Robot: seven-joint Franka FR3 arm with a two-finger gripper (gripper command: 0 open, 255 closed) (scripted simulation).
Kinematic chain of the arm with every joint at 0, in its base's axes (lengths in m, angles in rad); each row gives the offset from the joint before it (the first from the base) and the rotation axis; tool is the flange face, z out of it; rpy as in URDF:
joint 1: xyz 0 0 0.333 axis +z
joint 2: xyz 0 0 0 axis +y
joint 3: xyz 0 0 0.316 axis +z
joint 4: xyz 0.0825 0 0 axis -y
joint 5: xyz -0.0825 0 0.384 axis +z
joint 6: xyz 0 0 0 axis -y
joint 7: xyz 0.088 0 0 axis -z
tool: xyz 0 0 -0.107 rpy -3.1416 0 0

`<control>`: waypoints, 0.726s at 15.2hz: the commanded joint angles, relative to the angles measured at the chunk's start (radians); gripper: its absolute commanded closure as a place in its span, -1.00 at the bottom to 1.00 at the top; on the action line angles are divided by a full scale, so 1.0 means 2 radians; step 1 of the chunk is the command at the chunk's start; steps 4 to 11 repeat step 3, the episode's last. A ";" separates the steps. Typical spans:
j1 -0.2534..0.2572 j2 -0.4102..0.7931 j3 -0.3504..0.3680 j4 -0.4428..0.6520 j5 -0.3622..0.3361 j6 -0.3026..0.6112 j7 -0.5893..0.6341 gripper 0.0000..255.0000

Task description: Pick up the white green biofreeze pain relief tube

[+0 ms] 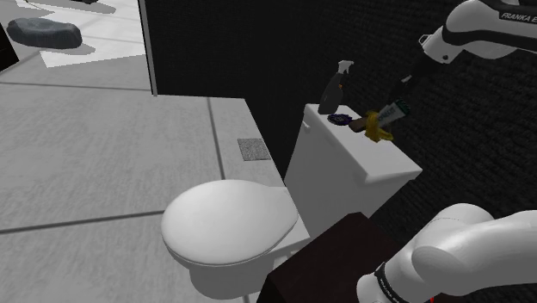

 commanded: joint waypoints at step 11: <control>0.002 0.003 0.002 0.017 0.002 -0.014 0.000 1.00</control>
